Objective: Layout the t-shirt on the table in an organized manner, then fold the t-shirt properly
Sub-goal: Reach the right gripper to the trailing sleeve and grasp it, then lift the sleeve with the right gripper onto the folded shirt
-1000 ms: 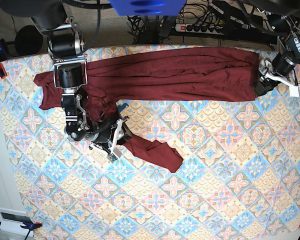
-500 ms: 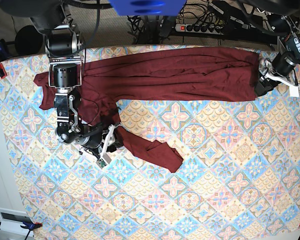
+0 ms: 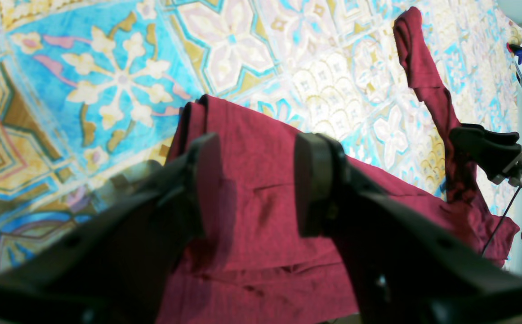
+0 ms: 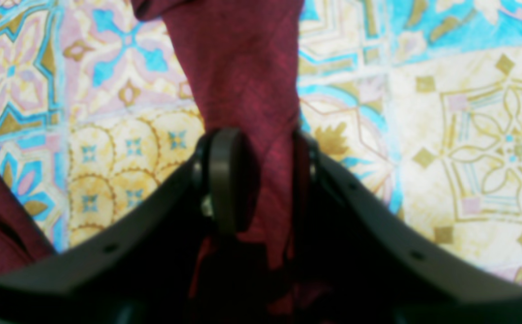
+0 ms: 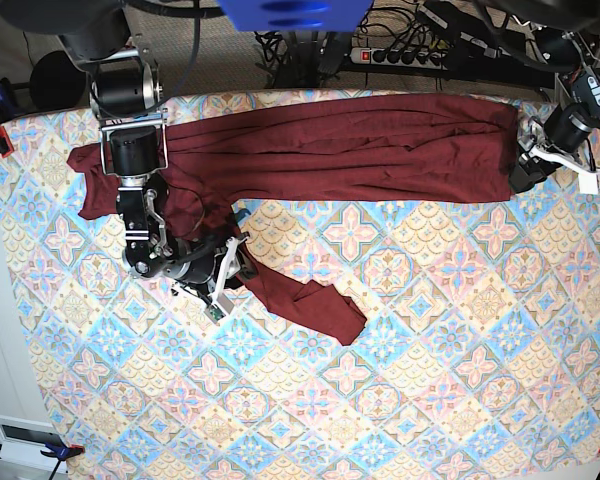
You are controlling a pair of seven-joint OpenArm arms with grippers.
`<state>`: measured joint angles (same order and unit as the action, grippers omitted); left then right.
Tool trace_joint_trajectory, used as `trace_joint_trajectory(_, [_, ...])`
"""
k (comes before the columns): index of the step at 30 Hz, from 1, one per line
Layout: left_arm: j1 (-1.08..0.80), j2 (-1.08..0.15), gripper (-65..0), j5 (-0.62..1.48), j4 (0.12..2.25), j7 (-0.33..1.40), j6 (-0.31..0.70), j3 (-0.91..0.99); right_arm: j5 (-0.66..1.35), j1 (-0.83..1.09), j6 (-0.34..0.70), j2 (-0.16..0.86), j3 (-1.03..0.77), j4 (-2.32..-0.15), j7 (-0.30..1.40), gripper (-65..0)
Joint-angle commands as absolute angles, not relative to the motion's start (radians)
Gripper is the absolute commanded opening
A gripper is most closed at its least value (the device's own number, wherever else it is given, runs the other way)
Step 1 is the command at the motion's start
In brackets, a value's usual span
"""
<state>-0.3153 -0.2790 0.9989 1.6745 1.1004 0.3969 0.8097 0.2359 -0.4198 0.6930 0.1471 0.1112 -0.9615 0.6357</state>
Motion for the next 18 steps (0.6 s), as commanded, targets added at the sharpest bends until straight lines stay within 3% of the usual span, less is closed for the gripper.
trace_joint_trajectory(1, [-0.312,-0.294,-38.2,1.017,1.689,1.084,0.404,0.814,0.248,-0.446,0.698,0.154,0.108,-0.977,0.628,-47.5])
trace_joint_trajectory(7, [-0.312,-0.294,-38.2,1.017,1.689,1.084,0.404,0.814,0.248,-0.444,0.698,0.154,0.101,-0.986,0.630,-65.0])
trace_joint_trajectory(18, [-0.312,-0.294,-38.2,1.017,1.687,1.084,0.404,0.812,0.251,-0.289,0.698,0.154,0.105,-1.434,0.777,-65.0])
